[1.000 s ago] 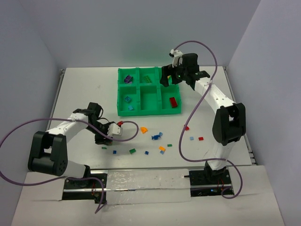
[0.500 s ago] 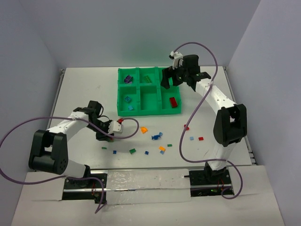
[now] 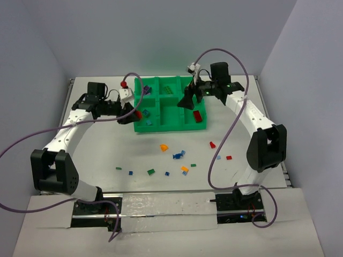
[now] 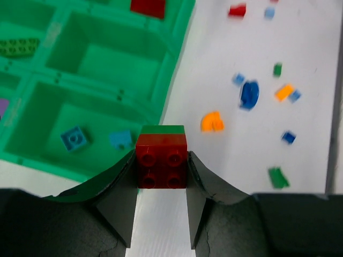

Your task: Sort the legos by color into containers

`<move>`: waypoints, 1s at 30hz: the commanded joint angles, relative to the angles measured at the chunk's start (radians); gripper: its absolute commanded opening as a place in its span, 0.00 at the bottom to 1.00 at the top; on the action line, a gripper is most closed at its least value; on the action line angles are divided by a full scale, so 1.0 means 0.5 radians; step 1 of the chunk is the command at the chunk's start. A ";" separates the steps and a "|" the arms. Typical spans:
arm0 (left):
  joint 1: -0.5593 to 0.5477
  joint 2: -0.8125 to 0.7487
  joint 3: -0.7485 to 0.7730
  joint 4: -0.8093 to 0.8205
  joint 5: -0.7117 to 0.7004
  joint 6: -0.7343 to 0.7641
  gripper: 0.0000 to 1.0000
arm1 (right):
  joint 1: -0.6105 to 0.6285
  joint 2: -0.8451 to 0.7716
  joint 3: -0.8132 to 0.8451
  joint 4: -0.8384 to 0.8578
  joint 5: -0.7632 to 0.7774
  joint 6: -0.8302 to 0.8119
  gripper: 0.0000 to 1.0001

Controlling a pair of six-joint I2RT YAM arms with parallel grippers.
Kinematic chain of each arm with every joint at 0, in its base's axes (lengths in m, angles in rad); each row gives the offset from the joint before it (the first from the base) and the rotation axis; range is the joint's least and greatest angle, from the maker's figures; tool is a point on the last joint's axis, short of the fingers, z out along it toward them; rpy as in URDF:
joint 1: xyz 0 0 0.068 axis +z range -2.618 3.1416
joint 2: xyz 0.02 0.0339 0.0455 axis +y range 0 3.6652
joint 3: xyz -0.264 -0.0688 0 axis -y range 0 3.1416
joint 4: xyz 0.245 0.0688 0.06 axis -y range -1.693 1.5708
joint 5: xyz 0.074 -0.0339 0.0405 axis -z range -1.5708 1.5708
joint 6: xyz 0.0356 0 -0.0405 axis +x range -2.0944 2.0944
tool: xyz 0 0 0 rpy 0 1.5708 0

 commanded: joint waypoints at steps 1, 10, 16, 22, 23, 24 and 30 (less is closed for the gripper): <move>0.008 -0.049 0.061 0.673 0.316 -0.790 0.06 | 0.166 0.038 0.282 -0.361 -0.337 -0.454 0.96; 0.001 -0.026 0.000 1.349 0.396 -1.498 0.04 | 0.384 0.294 0.688 -0.502 -0.446 -0.579 0.96; -0.032 -0.018 0.007 1.423 0.435 -1.549 0.04 | 0.457 0.347 0.762 -0.524 -0.485 -0.658 0.95; -0.081 -0.024 0.032 1.304 0.421 -1.413 0.04 | 0.489 0.411 0.849 -0.499 -0.532 -0.587 0.91; -0.084 -0.026 0.032 1.302 0.421 -1.378 0.03 | 0.492 0.411 0.852 -0.494 -0.537 -0.574 0.91; -0.086 -0.025 0.034 1.297 0.419 -1.339 0.03 | 0.494 0.415 0.854 -0.483 -0.540 -0.560 0.91; -0.100 -0.008 0.085 1.189 0.411 -1.205 0.03 | 0.505 0.448 0.890 -0.465 -0.572 -0.504 0.74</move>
